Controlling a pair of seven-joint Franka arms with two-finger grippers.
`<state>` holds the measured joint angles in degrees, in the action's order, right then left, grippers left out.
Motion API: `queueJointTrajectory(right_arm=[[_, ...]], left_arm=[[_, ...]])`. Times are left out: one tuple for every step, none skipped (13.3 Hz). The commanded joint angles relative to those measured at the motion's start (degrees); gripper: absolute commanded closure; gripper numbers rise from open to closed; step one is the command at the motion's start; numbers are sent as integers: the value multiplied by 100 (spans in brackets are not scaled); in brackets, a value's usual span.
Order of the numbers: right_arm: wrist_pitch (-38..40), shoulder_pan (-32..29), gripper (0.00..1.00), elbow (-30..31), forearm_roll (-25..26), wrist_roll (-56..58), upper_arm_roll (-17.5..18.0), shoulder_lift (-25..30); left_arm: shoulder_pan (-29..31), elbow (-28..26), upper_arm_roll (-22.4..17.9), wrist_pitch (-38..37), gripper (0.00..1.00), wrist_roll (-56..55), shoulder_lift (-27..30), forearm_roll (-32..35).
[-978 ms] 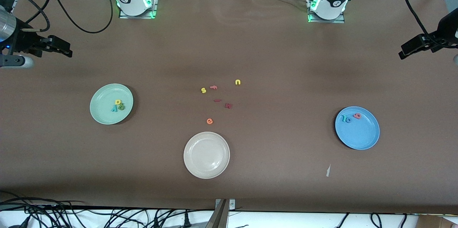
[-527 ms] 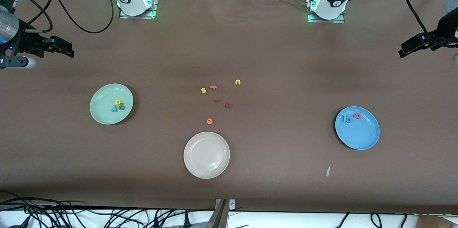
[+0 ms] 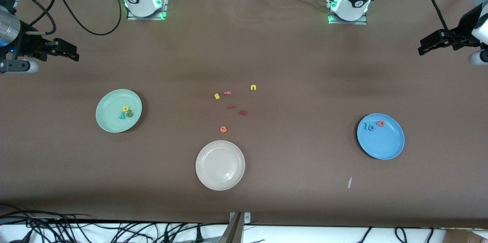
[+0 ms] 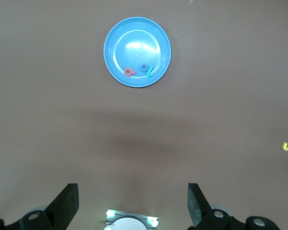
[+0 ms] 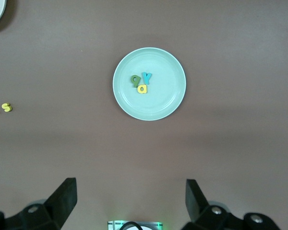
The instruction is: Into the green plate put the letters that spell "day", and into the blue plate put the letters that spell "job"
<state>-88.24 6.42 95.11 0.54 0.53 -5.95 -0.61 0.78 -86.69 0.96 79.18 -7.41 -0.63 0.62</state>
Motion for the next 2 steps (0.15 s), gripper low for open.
queueJointTrajectory(right_arm=[[44,-18,0,16,-2,9,24,43],[27,-18,0,16,7,9,24,43]], left_arm=[[18,38,-17,-105,0,345,45,-53],[27,38,-17,-105,0,397,45,-53]])
